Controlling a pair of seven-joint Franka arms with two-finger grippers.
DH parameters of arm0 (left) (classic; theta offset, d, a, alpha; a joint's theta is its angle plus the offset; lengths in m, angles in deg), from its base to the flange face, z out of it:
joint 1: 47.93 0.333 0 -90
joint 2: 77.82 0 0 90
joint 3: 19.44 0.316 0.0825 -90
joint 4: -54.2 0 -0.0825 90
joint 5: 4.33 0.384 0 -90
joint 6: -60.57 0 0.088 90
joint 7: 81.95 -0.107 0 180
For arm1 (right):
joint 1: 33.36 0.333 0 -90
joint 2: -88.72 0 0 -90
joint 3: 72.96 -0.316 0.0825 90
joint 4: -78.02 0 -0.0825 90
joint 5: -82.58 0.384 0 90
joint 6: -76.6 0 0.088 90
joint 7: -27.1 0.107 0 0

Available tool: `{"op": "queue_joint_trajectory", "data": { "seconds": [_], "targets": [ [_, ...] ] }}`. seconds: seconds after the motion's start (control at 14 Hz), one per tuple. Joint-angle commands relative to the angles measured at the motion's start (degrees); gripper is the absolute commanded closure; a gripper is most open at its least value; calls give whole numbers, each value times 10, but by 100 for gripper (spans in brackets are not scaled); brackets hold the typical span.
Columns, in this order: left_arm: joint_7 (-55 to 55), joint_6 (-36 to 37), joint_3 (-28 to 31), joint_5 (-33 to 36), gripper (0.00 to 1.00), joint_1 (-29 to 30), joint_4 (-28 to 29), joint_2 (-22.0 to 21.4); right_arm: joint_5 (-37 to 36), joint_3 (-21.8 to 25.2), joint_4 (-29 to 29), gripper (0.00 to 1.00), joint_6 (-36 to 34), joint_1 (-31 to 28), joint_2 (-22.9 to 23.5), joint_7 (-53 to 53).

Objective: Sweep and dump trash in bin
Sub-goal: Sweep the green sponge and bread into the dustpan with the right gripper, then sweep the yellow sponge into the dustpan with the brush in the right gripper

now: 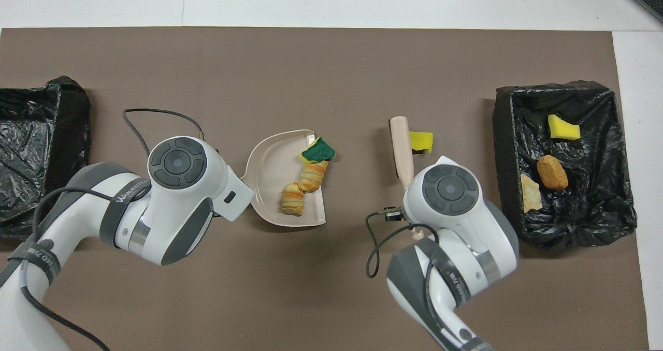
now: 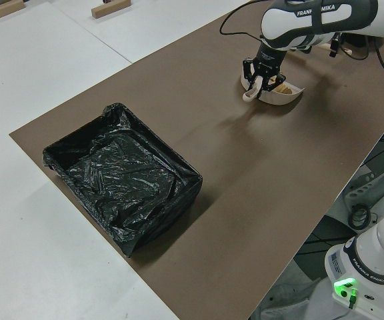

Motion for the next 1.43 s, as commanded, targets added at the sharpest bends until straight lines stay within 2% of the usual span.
{"op": "queue_joint_trajectory", "data": {
  "seconds": [0.0,0.14,0.29,0.5,0.65,0.93,1.22,1.36],
  "targets": [
    [1,-11,0,-1,100,3,6,2,-49,-7,-117,100,-78,-44,62,-54],
    [3,-12,0,-6,100,0,6,2,-70,-9,-141,100,-89,-79,83,-74],
    [8,-10,0,-12,100,0,6,1,-71,-9,-115,100,-83,-117,79,-108],
    [20,-7,-1,-17,100,-4,9,0,-69,-11,-98,100,-62,-122,88,-136],
    [49,-4,-1,-17,100,-12,11,-2,-60,-14,-100,100,-58,-96,99,-135],
    [77,9,-1,-22,100,-13,10,-4,40,-13,-107,100,-41,-33,107,-129],
    [91,14,-1,-22,100,-20,14,-6,106,-13,-109,100,-5,46,113,-67],
    [103,13,-1,-22,100,-21,15,-6,111,-13,-109,100,4,68,117,-44]
  ]
}}
